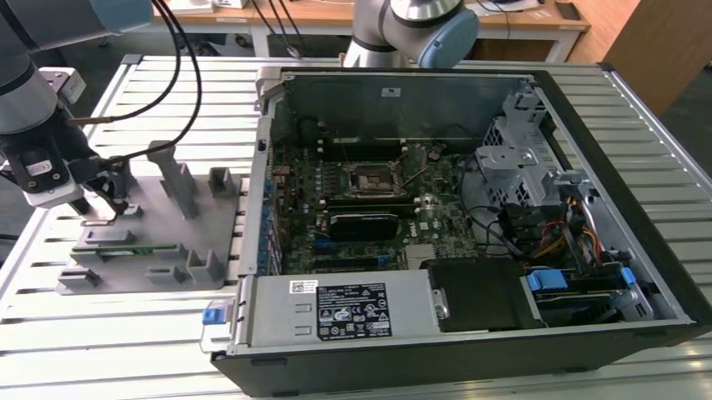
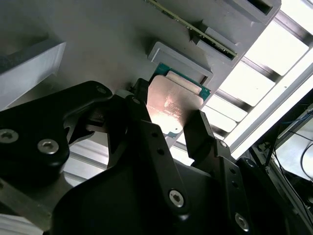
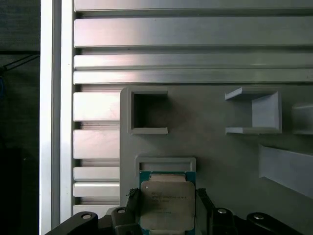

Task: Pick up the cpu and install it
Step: 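Pick up the cpu and move it towards the insertion slot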

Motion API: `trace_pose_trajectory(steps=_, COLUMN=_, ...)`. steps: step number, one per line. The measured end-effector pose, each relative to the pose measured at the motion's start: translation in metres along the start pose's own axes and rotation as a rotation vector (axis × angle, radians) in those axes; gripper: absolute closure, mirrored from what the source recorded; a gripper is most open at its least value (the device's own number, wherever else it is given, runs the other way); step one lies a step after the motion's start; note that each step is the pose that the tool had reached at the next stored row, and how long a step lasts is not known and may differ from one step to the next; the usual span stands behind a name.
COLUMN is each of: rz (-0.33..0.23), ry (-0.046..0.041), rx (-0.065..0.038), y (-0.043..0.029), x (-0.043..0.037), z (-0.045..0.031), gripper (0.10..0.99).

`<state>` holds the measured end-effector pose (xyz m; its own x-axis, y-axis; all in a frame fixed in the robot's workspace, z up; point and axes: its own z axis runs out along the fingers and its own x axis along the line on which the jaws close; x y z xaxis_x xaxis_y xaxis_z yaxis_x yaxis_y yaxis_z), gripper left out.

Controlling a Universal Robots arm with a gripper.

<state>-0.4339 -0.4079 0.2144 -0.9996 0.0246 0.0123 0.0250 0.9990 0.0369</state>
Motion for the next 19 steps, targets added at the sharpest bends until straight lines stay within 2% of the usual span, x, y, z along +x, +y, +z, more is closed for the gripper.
trace_pose_trajectory(steps=19, rz=0.0, ry=0.0, rx=0.0, y=0.0002, x=0.0001, z=-0.0049, gripper=0.545)
